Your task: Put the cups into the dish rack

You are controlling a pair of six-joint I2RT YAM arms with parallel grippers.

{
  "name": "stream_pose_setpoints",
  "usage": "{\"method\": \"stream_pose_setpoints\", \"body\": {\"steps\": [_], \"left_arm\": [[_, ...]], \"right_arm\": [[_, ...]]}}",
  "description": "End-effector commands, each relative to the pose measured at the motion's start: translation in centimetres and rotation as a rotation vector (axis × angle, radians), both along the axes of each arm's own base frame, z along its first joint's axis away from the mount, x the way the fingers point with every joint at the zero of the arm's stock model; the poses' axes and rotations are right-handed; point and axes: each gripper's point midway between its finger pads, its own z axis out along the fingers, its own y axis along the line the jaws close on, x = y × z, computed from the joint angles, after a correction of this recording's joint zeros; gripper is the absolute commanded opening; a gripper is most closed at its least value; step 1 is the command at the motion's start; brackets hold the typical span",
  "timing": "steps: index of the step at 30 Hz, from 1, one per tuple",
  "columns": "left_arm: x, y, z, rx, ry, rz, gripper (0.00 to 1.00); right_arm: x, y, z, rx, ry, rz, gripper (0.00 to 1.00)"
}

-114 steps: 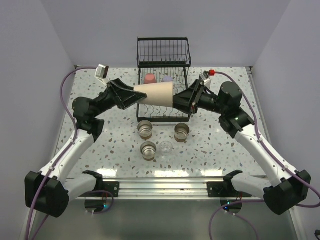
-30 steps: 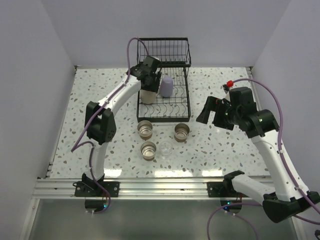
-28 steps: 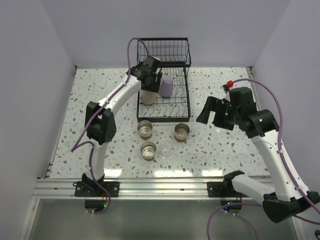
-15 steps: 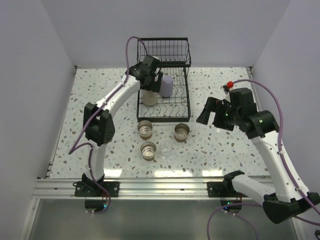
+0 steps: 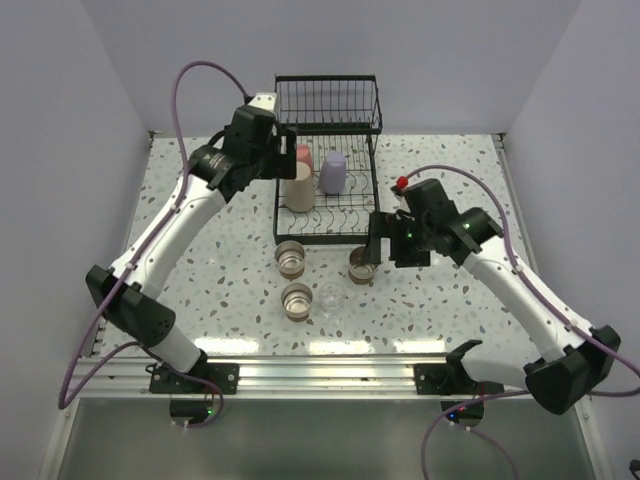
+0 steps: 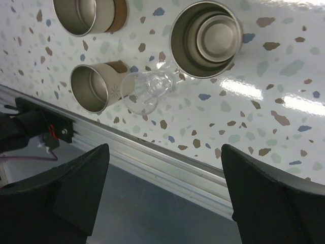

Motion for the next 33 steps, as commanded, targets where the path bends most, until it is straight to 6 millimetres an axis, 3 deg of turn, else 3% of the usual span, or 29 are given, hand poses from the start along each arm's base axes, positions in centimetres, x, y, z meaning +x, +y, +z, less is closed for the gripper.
{"method": "stream_pose_setpoints", "body": {"steps": [1,2,4,6,7,10,14,19,26,33], "left_arm": [[-2.3,0.0,-1.1,-0.081,0.019,0.005,1.00],[-3.3,0.2,-0.2,-0.113,-0.003,-0.003,1.00],[-4.5,0.5,-1.6,-0.130,0.030,0.004,1.00],[-6.0,0.8,-1.1,-0.175,0.016,-0.001,1.00],[-6.5,1.0,-2.4,-0.174,0.041,0.004,1.00],[-8.0,1.3,-3.2,-0.201,0.067,0.005,0.99],[-9.3,1.5,-3.2,-0.231,0.073,0.003,0.99],[-9.5,1.5,-2.8,-0.220,0.074,-0.015,0.99],[-7.9,-0.2,-2.0,-0.226,0.068,-0.074,0.99],[-6.0,-1.8,-2.7,-0.222,0.074,-0.118,0.99]], "right_arm": [[1.6,2.5,0.4,-0.021,-0.039,0.054,0.94],[2.0,2.9,0.1,-0.030,-0.036,0.063,0.94],[3.1,3.2,-0.7,-0.062,-0.033,0.067,0.94],[4.2,3.4,-1.1,-0.082,-0.052,0.074,0.93],[4.9,3.6,-2.2,-0.113,-0.036,0.088,0.92],[5.9,4.5,-3.0,-0.125,-0.021,0.126,0.86],[7.0,6.1,-4.8,-0.141,0.007,0.158,0.82],[7.7,6.9,-6.7,-0.171,0.035,0.161,0.79],[8.0,8.1,-9.1,-0.212,0.057,0.161,0.64],[7.9,7.2,-11.3,-0.303,0.071,0.143,0.46]]}}
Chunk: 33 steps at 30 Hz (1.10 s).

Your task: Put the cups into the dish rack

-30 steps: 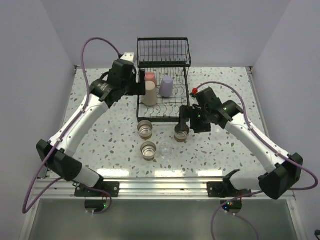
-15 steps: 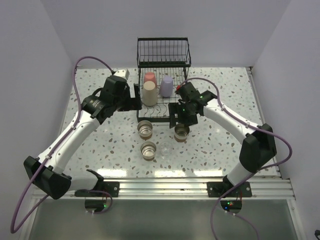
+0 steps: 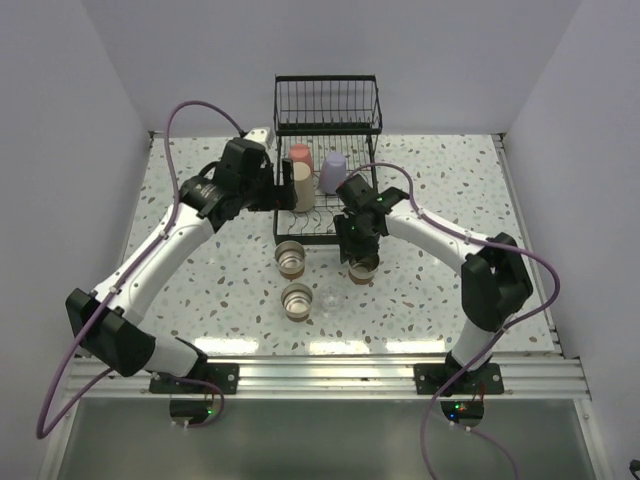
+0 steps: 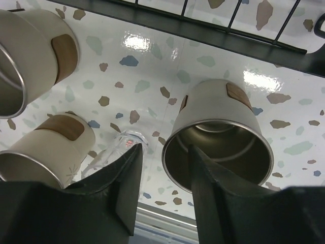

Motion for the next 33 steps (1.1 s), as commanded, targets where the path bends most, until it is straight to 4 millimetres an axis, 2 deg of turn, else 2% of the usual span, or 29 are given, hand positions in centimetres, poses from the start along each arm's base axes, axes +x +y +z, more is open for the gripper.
{"method": "stream_pose_setpoints", "body": {"steps": [1,5,14,17,18,21,28,29,33], "left_arm": [[1.6,-1.8,1.5,-0.038,-0.061,-0.055,0.99],[2.5,-2.5,1.0,-0.040,-0.053,-0.069,0.99],[3.0,-3.3,2.0,-0.091,-0.071,-0.061,0.99],[2.8,-3.2,2.6,-0.115,-0.083,-0.048,0.98],[2.6,-3.1,2.5,-0.116,-0.079,-0.044,0.98],[2.2,-2.7,2.8,-0.123,-0.086,-0.027,0.98],[0.8,-1.8,2.6,-0.133,-0.080,-0.009,0.98],[0.7,-1.7,2.3,-0.130,-0.074,-0.006,0.98],[0.2,-1.8,1.9,-0.139,-0.066,-0.019,0.99]], "right_arm": [[1.4,-0.1,0.3,-0.038,-0.072,-0.017,0.44],[1.5,-0.4,-0.6,-0.068,-0.067,-0.021,0.36],[1.1,-0.5,-2.3,-0.122,-0.042,-0.001,0.26],[1.3,-0.6,-1.9,-0.131,-0.061,0.005,0.10],[1.5,-0.8,-1.4,-0.131,-0.078,0.001,0.00],[1.9,-1.2,0.3,-0.142,-0.121,0.000,0.00],[1.4,-3.3,6.6,-0.139,-0.237,-0.019,0.00],[1.2,-3.8,8.3,-0.112,-0.277,-0.033,0.00],[0.1,-5.3,10.8,-0.002,-0.288,-0.082,0.00]]}}
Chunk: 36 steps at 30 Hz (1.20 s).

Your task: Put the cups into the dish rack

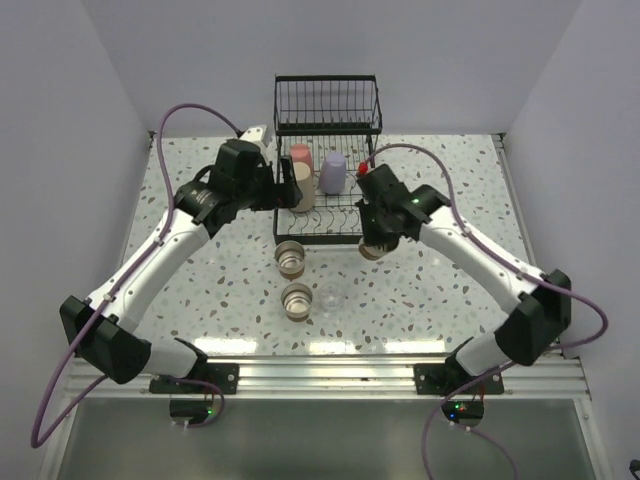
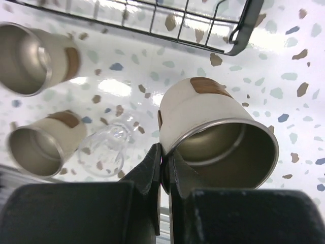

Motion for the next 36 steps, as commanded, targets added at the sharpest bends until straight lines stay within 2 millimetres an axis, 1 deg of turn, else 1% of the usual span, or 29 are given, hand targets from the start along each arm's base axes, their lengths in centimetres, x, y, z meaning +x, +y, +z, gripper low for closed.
{"method": "stream_pose_setpoints", "body": {"steps": [1,2,3,4,5,6,7,8,9,10,11,12,13,14,15,16,17,18,19,20,21,22,23,24,26,27,31,35,36], "left_arm": [[-0.2,-0.5,0.9,-0.045,-0.031,-0.010,0.99],[-0.3,-0.6,0.7,-0.053,-0.027,-0.017,1.00],[-0.3,-1.0,1.1,-0.075,-0.039,-0.029,1.00],[-0.8,-1.6,1.8,-0.118,-0.047,-0.061,1.00],[-1.1,-2.1,1.5,-0.141,-0.042,-0.081,1.00],[-1.1,-2.7,2.6,-0.191,-0.078,-0.104,1.00],[-1.8,-3.9,3.1,-0.257,-0.063,-0.154,1.00],[-2.1,-4.4,2.7,-0.292,-0.048,-0.177,1.00],[-2.6,-5.5,4.3,-0.382,-0.068,-0.234,1.00],[-2.9,-6.0,4.8,-0.420,-0.078,-0.260,1.00],[-3.3,-6.2,4.4,-0.449,-0.065,-0.274,1.00],[-3.0,-6.4,5.8,-0.496,-0.116,-0.291,1.00],[-3.8,-6.7,6.7,-0.550,-0.111,-0.324,1.00],[-4.1,-6.6,6.3,-0.572,-0.101,-0.334,1.00],[-3.8,-6.2,7.2,-0.607,-0.138,-0.345,1.00],[-4.6,-6.3,7.6,-0.652,-0.112,-0.376,1.00],[-4.7,-6.1,7.1,-0.676,-0.103,-0.387,1.00],[-4.5,-5.4,8.1,-0.711,-0.145,-0.397,1.00],[-5.4,-5.4,8.3,-0.766,-0.106,-0.433,1.00],[-5.8,-5.2,7.0,-0.791,-0.074,-0.437,1.00],[-6.0,-4.7,8.2,-0.826,-0.135,-0.466,1.00],[-6.8,-4.8,7.2,-0.868,-0.075,-0.484,1.00],[-7.1,-4.7,7.3,-0.884,-0.078,-0.497,1.00],[-7.4,-4.7,7.6,-0.891,-0.092,-0.520,1.00],[-7.9,-4.8,7.2,-0.892,-0.079,-0.535,1.00],[-8.1,-4.7,7.3,-0.892,-0.082,-0.540,1.00],[-8.2,-4.7,7.2,-0.883,-0.076,-0.542,1.00],[-8.4,-4.6,7.0,-0.890,-0.072,-0.534,1.00],[-8.6,-4.5,7.1,-0.897,-0.077,-0.536,1.00]], "right_arm": [[-0.4,-1.9,4.4,0.128,-0.064,-0.051,0.00],[-1.4,-2.0,4.5,0.198,-0.030,-0.052,0.00],[-1.2,-2.8,4.8,0.251,-0.017,-0.081,0.00],[-1.4,-2.9,4.4,0.293,-0.003,-0.087,0.00],[-1.7,-2.9,4.7,0.347,0.007,-0.098,0.00],[-2.1,-2.9,5.9,0.415,-0.005,-0.093,0.00],[-2.2,-2.6,6.1,0.455,-0.007,-0.086,0.00],[-2.3,-2.4,6.8,0.492,-0.016,-0.081,0.00],[-2.7,-1.6,8.1,0.572,-0.018,-0.066,0.00],[-2.9,-1.1,8.7,0.614,-0.016,-0.057,0.00],[-3.1,-0.7,9.4,0.657,-0.016,-0.050,0.00],[-3.2,-0.2,10.3,0.719,0.001,-0.070,0.00],[-3.5,0.6,11.9,0.794,-0.017,-0.037,0.00],[-3.6,1.1,12.9,0.852,-0.005,-0.052,0.00],[-3.7,1.3,13.6,0.888,-0.008,-0.049,0.00],[-3.9,1.8,15.0,0.940,-0.030,-0.016,0.00],[-4.0,2.0,15.8,0.980,-0.022,-0.025,0.00],[-4.1,2.2,16.4,1.010,-0.025,-0.019,0.00],[-4.3,2.6,17.3,1.056,-0.037,0.013,0.00],[-4.5,2.9,17.9,1.103,-0.014,-0.004,0.00],[-4.7,3.2,18.3,1.139,-0.001,0.003,0.00],[-4.4,3.5,18.6,1.186,-0.017,0.024,0.00],[-4.9,3.8,19.2,1.243,0.023,0.018,0.00],[-4.9,3.9,19.6,1.273,0.022,0.024,0.00],[-5.1,4.0,20.1,1.326,0.026,0.027,0.00],[-5.1,4.0,20.7,1.344,0.004,0.042,0.00],[-5.3,3.8,22.1,1.396,-0.042,0.062,0.00],[-5.5,3.7,23.2,1.446,-0.061,0.061,0.00],[-5.4,3.7,23.3,1.449,-0.064,0.062,0.00]]}}
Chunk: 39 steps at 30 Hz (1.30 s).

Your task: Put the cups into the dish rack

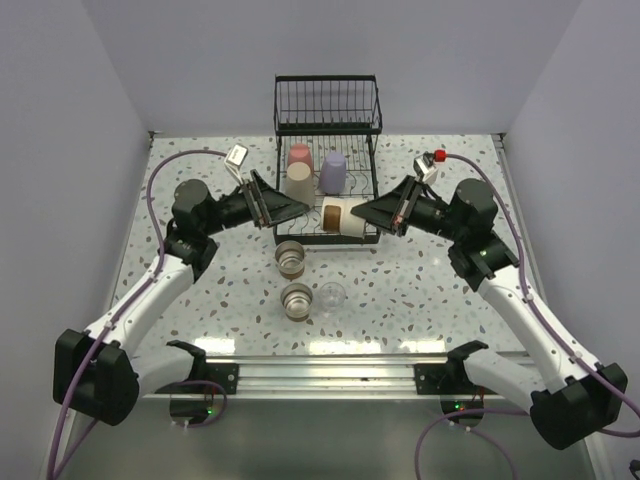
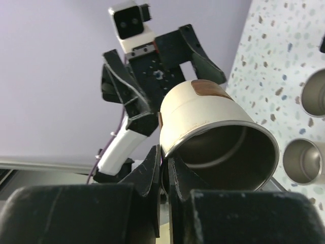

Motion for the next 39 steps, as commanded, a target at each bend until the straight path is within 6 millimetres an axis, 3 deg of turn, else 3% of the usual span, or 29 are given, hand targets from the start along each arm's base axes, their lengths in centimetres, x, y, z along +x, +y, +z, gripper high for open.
{"method": "stream_pose_setpoints", "body": {"steps": [1,7,23,28,32,39], "left_arm": [[-1.3,0.3,1.9,-0.052,-0.061,-0.027,1.00],[-1.7,0.5,1.3,-0.092,-0.028,-0.013,1.00],[-3.1,-0.3,3.8,-0.204,-0.114,-0.040,1.00],[-3.2,-0.4,3.5,-0.195,-0.111,-0.053,1.00],[-2.7,-0.7,2.0,-0.136,-0.063,-0.049,1.00],[-2.9,-0.7,1.7,-0.118,-0.071,-0.046,1.00]], "right_arm": [[-1.1,-0.3,4.3,0.113,-0.123,0.014,0.00],[-0.7,0.0,4.1,0.124,-0.108,0.024,0.00],[-0.9,3.3,3.1,0.123,-0.092,0.080,0.00],[-0.7,3.7,3.1,0.122,-0.091,0.081,0.00],[-0.8,4.3,3.0,0.123,-0.090,0.092,0.00],[-0.8,4.9,2.5,0.117,-0.081,0.097,0.00]]}}
